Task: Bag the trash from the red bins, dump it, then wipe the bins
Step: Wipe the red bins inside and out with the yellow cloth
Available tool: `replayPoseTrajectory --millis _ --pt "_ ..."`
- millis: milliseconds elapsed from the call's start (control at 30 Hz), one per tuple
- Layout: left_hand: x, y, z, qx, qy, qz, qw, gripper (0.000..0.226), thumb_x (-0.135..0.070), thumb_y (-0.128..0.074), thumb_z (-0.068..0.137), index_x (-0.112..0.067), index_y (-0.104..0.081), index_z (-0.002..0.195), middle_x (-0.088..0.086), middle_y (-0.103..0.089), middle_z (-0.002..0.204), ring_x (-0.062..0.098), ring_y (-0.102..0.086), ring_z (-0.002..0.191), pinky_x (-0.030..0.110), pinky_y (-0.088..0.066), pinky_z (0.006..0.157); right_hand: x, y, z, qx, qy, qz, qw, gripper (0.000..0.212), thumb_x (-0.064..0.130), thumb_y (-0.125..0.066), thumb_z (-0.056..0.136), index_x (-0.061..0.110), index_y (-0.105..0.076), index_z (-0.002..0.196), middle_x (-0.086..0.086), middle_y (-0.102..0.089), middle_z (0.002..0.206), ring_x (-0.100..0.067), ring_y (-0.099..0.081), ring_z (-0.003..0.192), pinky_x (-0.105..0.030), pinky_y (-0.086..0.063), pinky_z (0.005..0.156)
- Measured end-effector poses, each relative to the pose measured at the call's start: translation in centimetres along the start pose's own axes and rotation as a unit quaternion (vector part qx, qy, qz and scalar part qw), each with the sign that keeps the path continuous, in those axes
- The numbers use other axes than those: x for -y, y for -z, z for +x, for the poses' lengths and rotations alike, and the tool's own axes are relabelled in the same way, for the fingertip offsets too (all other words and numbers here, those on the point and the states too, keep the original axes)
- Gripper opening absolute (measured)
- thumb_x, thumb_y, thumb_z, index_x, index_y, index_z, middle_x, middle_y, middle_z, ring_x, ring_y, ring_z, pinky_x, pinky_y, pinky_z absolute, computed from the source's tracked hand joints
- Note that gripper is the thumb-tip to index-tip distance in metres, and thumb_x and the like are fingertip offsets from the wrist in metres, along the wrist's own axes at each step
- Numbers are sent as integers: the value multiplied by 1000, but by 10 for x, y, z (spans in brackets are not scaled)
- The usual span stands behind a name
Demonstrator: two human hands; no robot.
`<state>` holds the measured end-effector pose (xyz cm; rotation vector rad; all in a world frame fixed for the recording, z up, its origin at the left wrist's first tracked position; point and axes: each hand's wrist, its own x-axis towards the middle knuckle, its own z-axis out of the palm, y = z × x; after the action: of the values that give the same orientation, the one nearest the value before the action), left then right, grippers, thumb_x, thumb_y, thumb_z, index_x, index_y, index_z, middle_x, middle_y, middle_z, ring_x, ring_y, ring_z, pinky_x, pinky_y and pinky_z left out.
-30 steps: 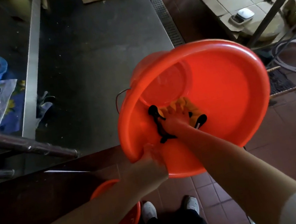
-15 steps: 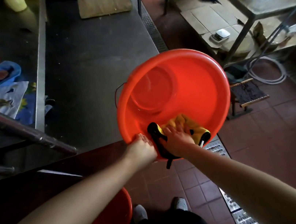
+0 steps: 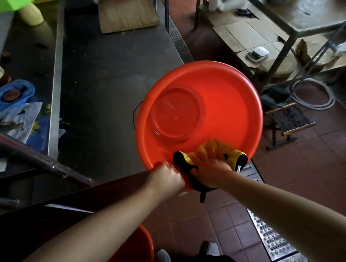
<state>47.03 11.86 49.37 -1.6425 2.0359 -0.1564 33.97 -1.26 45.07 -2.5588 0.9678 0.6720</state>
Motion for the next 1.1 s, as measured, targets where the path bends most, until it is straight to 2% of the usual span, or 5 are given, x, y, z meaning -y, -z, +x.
replayPoseTrajectory --millis 233,333,700,867,1100 --pt "-4 -5 5 63 -38 10 997 52 -45 -45 95 -2 -71 106 25 -70 104 38 -68 96 47 -52 90 -3 -6 56 1 -7 25 1000 61 46 -31 101 25 -17 157 -5 -21 162 -38 0 153 -58 10 119" --pt "-5 -1 6 44 -51 24 997 49 -33 -33 90 -10 -77 95 18 -74 92 34 -71 86 45 -56 84 -8 -7 82 7 -13 42 999 60 45 -32 101 26 -20 157 -5 -20 164 -37 2 154 -57 9 119" --pt "-2 -1 4 36 -41 14 998 23 -34 -76 64 -11 -75 68 12 -71 71 31 -70 68 45 -58 78 -12 -2 130 22 1 -10 1000 65 55 -28 100 29 -22 158 0 -17 167 -32 2 155 -55 3 122" --pt "0 4 1 68 -55 31 996 49 -33 -32 89 -12 -76 96 16 -73 97 35 -68 94 46 -52 91 -10 2 84 29 38 -35 998 71 64 -27 97 26 -24 157 -3 -21 165 -36 -4 154 -58 1 119" --pt "16 12 -5 69 4 29 997 14 -31 -74 62 -17 -74 63 -1 -69 61 19 -66 58 27 -54 63 -17 9 -8 -16 122 -55 991 96 84 -12 80 31 -9 159 -4 -15 165 -43 4 152 -60 2 120"
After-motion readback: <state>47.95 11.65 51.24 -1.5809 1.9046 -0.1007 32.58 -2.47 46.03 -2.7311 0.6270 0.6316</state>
